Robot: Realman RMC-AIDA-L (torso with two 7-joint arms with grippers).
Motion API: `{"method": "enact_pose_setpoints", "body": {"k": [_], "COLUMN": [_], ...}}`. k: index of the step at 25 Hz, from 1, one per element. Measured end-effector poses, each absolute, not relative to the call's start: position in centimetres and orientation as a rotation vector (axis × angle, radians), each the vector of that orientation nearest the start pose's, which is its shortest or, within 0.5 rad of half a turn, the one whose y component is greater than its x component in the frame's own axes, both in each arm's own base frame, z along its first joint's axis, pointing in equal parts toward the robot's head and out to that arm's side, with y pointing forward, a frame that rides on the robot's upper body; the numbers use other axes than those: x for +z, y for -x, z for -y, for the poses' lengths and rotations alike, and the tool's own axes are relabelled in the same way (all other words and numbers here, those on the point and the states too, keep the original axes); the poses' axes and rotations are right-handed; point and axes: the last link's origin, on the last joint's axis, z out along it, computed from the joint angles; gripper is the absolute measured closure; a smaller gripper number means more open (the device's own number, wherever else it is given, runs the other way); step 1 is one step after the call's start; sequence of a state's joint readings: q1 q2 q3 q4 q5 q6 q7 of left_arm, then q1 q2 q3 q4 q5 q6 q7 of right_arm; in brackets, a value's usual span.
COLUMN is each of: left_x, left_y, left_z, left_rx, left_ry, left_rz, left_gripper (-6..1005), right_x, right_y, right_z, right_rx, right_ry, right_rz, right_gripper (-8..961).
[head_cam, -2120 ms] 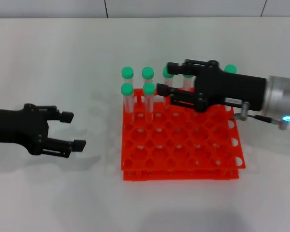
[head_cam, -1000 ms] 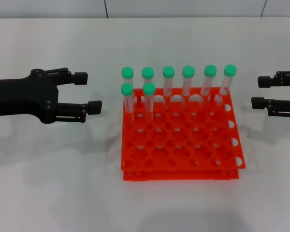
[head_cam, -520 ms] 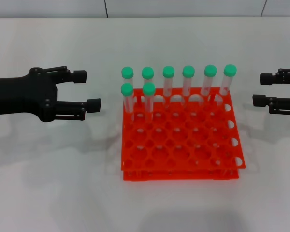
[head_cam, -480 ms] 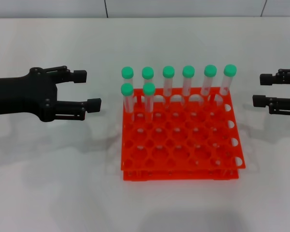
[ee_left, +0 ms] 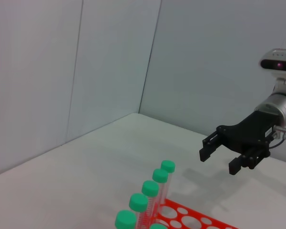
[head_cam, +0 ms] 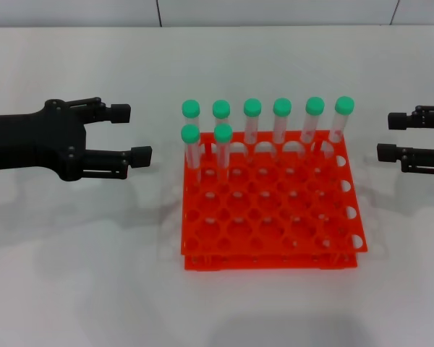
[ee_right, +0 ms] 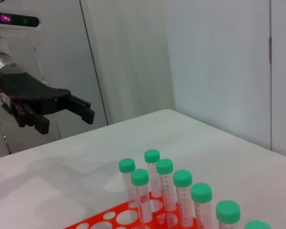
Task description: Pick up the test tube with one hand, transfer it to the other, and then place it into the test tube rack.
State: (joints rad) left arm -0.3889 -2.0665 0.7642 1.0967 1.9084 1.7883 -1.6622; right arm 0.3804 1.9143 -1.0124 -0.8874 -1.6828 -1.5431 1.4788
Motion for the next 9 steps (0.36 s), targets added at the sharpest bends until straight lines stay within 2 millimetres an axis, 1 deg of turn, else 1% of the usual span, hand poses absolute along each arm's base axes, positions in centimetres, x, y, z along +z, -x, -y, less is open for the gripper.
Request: {"method": "enact_pose_setpoints", "body": {"k": [9], "left_x": [6.69], "left_y": [23.97], "left_z": [-30.47], "left_rx": [-0.68], "left_ry": [2.781], "left_rz": [0.573], "left_gripper": [113], "right_x": [6.71], "right_y": [-26.31], "right_z": [-32.9], "right_rx": [0.623], "right_ry": [2.709], "right_rz": [-0.455], "right_gripper": [338]}}
